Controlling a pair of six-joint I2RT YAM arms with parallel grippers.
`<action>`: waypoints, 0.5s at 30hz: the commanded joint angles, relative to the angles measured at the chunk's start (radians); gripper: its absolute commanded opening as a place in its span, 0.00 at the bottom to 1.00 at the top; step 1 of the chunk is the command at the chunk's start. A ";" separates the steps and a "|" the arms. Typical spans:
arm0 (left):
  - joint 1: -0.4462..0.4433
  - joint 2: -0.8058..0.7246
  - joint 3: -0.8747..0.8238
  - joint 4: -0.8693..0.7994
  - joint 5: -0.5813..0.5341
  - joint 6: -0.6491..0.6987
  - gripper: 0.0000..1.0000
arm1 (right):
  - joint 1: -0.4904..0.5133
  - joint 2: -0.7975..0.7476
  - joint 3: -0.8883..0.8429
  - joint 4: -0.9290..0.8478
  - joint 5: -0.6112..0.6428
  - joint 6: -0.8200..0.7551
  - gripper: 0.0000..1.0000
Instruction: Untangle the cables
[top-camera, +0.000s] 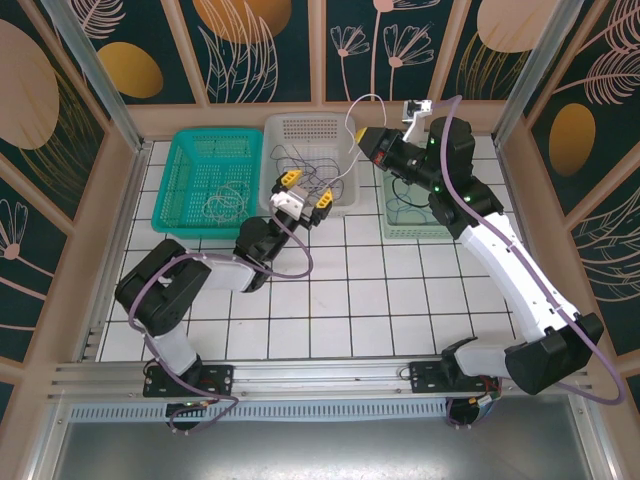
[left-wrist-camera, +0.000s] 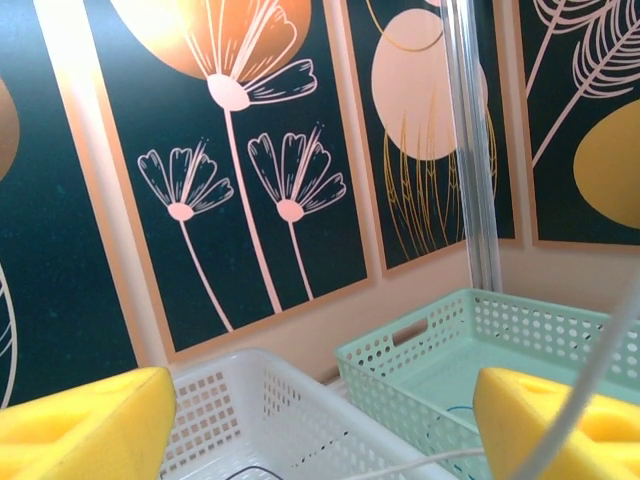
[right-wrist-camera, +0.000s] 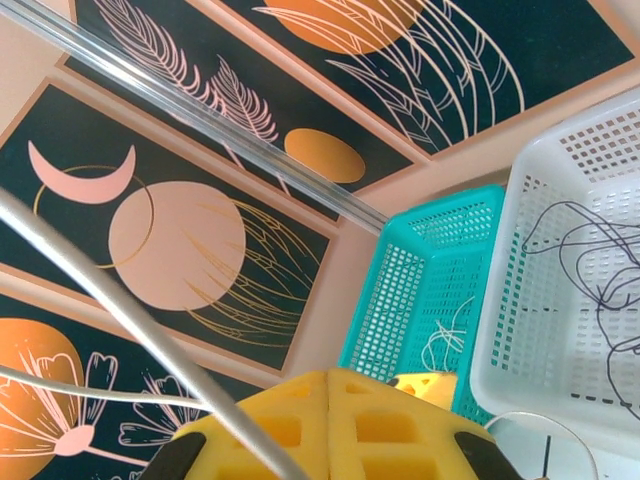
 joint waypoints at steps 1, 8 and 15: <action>-0.005 0.030 0.051 0.109 -0.050 -0.009 0.77 | -0.008 0.001 0.010 0.037 -0.013 0.012 0.00; -0.006 0.116 0.149 0.094 -0.136 -0.047 0.67 | -0.006 -0.006 -0.002 0.054 -0.027 0.019 0.00; -0.005 0.154 0.258 -0.173 -0.079 -0.121 0.23 | -0.005 -0.027 0.001 0.033 -0.021 0.004 0.00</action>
